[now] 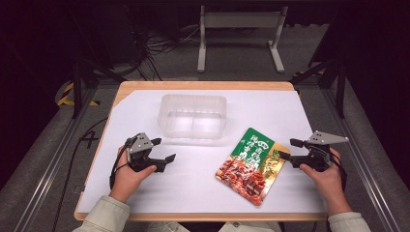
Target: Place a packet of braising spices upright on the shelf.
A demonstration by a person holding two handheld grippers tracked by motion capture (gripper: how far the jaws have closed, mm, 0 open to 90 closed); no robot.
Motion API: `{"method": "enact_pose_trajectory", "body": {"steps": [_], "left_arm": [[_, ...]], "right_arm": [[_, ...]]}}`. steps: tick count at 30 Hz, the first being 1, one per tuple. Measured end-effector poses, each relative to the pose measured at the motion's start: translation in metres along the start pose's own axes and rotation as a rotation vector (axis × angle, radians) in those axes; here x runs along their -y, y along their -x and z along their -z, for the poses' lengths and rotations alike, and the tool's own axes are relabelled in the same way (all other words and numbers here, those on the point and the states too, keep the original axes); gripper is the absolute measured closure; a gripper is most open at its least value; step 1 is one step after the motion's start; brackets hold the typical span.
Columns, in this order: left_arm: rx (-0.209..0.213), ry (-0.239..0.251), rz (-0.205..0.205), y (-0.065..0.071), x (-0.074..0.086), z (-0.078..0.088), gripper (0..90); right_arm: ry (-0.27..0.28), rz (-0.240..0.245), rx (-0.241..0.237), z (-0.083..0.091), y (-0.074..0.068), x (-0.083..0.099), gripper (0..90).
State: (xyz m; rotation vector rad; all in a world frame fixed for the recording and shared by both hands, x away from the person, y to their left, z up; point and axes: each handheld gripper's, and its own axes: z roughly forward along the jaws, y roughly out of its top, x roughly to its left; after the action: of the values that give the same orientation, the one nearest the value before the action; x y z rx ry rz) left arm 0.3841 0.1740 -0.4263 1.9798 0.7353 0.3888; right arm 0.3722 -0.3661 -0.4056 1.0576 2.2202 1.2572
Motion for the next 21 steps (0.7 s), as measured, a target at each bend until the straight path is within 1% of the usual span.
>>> {"method": "enact_pose_trajectory", "body": {"steps": [3,4,5,6,7,8,10,11,13,14,15,17,19,20,21], "left_arm": [[0.002,-0.003,0.003,0.000,0.000,0.000,17.9],[0.006,-0.002,0.005,0.000,0.001,0.000,17.9],[0.009,0.001,0.007,-0.001,0.001,0.000,17.6],[0.013,0.013,0.010,-0.002,0.001,0.000,17.4],[0.013,0.013,0.010,-0.002,0.001,0.000,16.8],[0.013,0.017,0.008,-0.002,0.001,-0.001,16.4],[0.009,0.015,0.003,-0.003,0.002,-0.001,15.9],[0.008,0.011,0.005,-0.002,0.002,-0.001,15.9],[0.010,0.007,0.001,-0.003,0.003,-0.001,15.9],[0.012,0.008,0.004,-0.002,0.003,-0.001,15.9],[0.012,0.008,0.004,-0.002,0.003,-0.001,15.9],[0.012,0.009,0.007,-0.002,0.004,-0.001,15.9],[0.025,0.007,0.014,-0.002,0.005,-0.001,15.7],[0.025,0.007,0.014,-0.002,0.005,-0.001,15.6],[0.028,0.006,0.013,-0.002,0.005,-0.001,15.6]], "right_arm": [[0.002,-0.002,0.005,-0.001,0.003,-0.001,24.5],[0.002,-0.011,0.002,-0.002,0.005,-0.002,23.6],[0.009,-0.038,0.007,-0.004,0.010,-0.002,20.0],[0.006,-0.048,0.005,-0.006,0.012,-0.001,17.8],[0.006,-0.048,0.005,-0.006,0.012,-0.001,17.8],[0.000,-0.059,-0.001,-0.009,0.016,0.000,15.0],[-0.018,-0.057,0.001,-0.012,0.018,0.002,14.6],[-0.018,-0.057,0.001,-0.012,0.018,0.002,13.9],[-0.044,-0.073,0.004,-0.019,0.023,0.006,13.5],[-0.048,-0.075,0.007,-0.022,0.025,0.007,13.3],[-0.060,-0.087,0.008,-0.024,0.027,0.009,13.1],[-0.072,-0.101,-0.001,-0.027,0.030,0.012,12.9],[-0.083,-0.116,-0.011,-0.029,0.032,0.014,12.9],[-0.083,-0.116,-0.011,-0.029,0.032,0.014,12.9],[-0.089,-0.124,-0.024,-0.030,0.033,0.015,13.1]]}}
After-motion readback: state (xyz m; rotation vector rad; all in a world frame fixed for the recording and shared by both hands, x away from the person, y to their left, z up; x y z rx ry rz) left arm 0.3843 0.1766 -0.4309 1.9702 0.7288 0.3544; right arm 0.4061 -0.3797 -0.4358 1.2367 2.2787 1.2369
